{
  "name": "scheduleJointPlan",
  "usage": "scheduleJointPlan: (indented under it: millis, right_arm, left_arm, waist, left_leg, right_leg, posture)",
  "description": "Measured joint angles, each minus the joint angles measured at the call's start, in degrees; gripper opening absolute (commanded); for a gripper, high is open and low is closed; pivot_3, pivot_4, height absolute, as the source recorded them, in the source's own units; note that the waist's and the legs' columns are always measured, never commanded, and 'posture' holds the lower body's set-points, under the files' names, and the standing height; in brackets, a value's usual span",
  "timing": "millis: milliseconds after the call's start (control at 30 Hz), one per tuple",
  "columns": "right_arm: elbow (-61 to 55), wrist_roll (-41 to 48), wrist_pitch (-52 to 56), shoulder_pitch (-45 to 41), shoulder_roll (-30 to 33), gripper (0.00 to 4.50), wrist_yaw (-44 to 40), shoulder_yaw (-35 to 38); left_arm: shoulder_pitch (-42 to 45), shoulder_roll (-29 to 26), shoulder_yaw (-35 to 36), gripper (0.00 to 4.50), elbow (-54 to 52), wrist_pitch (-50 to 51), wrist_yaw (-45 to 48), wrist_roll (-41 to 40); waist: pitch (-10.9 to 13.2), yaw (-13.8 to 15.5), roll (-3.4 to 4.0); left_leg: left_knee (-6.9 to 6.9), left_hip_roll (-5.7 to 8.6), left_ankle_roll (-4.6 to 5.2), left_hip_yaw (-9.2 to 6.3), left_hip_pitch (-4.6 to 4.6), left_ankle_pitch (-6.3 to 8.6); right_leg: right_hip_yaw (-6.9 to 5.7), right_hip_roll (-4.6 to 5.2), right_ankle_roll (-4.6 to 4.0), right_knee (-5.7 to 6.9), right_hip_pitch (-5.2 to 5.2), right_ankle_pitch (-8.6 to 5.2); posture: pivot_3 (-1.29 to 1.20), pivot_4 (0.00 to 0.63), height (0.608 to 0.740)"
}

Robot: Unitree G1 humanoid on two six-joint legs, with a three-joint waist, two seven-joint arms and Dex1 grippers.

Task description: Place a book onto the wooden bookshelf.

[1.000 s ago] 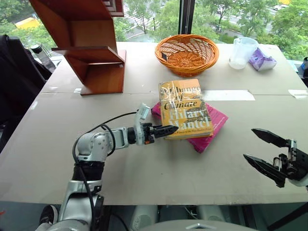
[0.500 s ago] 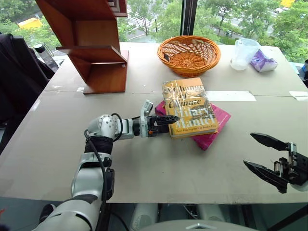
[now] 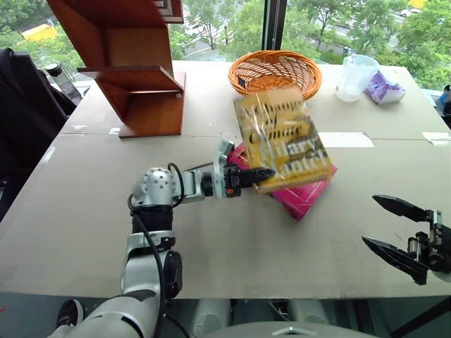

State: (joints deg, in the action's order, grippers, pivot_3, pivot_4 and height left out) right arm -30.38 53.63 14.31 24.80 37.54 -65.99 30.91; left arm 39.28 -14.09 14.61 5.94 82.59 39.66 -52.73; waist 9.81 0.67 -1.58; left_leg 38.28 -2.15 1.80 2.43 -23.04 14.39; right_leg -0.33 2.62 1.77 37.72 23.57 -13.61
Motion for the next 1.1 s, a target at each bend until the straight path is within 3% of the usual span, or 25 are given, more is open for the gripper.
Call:
scheduleJointPlan:
  millis: [67, 133, 267, 367, 567, 700, 767, 1100]
  right_arm:
    - [1.12, 0.4, 0.05, -1.04, 0.43, 4.5, -0.07, 1.13]
    - [3.16, 0.49, 0.13, -3.82, 1.15, 4.5, -0.52, 1.42]
    - [5.63, 0.37, 0.41, -8.22, 1.99, 4.5, -1.09, 0.96]
    - [7.77, 0.37, 0.61, -12.45, 2.28, 4.5, -1.28, -0.52]
    - [10.93, 1.05, 2.46, -21.41, 2.1, 4.5, -0.58, -3.52]
    - [10.61, 2.75, 4.0, -27.23, 1.15, 4.5, 1.99, -5.42]
    - [10.16, 4.36, 4.78, -29.6, -0.02, 4.5, 4.38, -5.57]
    - [7.91, 8.85, 7.61, -36.81, -1.89, 4.5, 13.38, -6.24]
  left_arm:
    - [0.02, -3.68, -2.81, 0.39, -10.17, -7.5, 0.31, 3.03]
    - [0.76, -11.01, -7.94, 0.39, -19.74, -20.52, 3.13, 10.72]
    - [3.97, -23.16, -16.13, 0.39, -25.61, -40.29, 9.58, 24.43]
    - [7.38, -32.44, -21.83, 0.39, -20.85, -58.61, 12.46, 38.73]
    - [24.81, -47.7, -25.06, 0.39, 8.76, -89.39, 6.33, 64.25]
    - [31.15, -51.78, -28.99, 0.39, 24.79, -101.29, 3.86, 75.02]
    - [33.02, -52.99, -31.37, 0.39, 32.21, -104.48, 4.26, 79.64]
    - [38.79, -52.73, -35.6, 0.39, 49.14, -106.16, 5.37, 89.04]
  waist:
    - [0.01, -0.03, 0.02]
    - [0.05, 0.02, 0.0]
    - [0.02, 0.25, 0.08]
    - [0.07, 0.22, 0.08]
    - [0.35, -0.02, -0.06]
    - [0.35, 0.12, -0.05]
    - [0.35, 0.17, -0.05]
    - [0.47, 0.11, -0.31]
  left_leg:
    - [-0.05, 0.0, -0.01, 0.07, 0.04, 0.0]
    - [-0.08, 0.02, -0.02, 0.12, 0.07, 0.0]
    - [-0.09, 0.05, -0.01, 0.2, 0.11, 0.0]
    - [-0.07, 0.08, 0.0, 0.28, 0.12, 0.0]
    - [-0.1, -0.03, 0.0, 0.34, 0.04, 0.0]
    - [-0.15, -0.03, 0.0, 0.42, -0.23, 0.01]
    - [0.05, -0.05, -0.02, 0.39, -0.81, 0.0]
    - [0.11, -0.03, -0.01, 0.41, -0.91, 0.0]
  right_leg:
    - [0.21, 0.01, -0.02, -0.01, -0.01, 0.0]
    - [0.23, -0.03, -0.05, -0.02, 0.0, 0.0]
    - [0.17, -0.06, -0.05, -0.07, -0.01, 0.0]
    - [0.16, -0.08, -0.05, -0.09, -0.01, 0.0]
    - [0.21, -0.34, 0.19, -0.15, 0.09, 0.12]
    - [0.1, -0.34, 0.26, -0.17, 0.31, 0.09]
    - [-0.11, -0.34, 0.26, -0.07, 0.76, 0.1]
    - [-0.13, -0.26, 0.28, -0.06, 0.79, 0.11]
  posture:
    - [0.0, 0.15, 0.74]
    - [0.0, 0.15, 0.74]
    - [0.0, 0.15, 0.74]
    - [0.0, 0.15, 0.74]
    - [0.0, 0.15, 0.74]
    - [0.0, 0.15, 0.74]
    - [0.0, 0.15, 0.74]
    - [0.0, 0.15, 0.74]
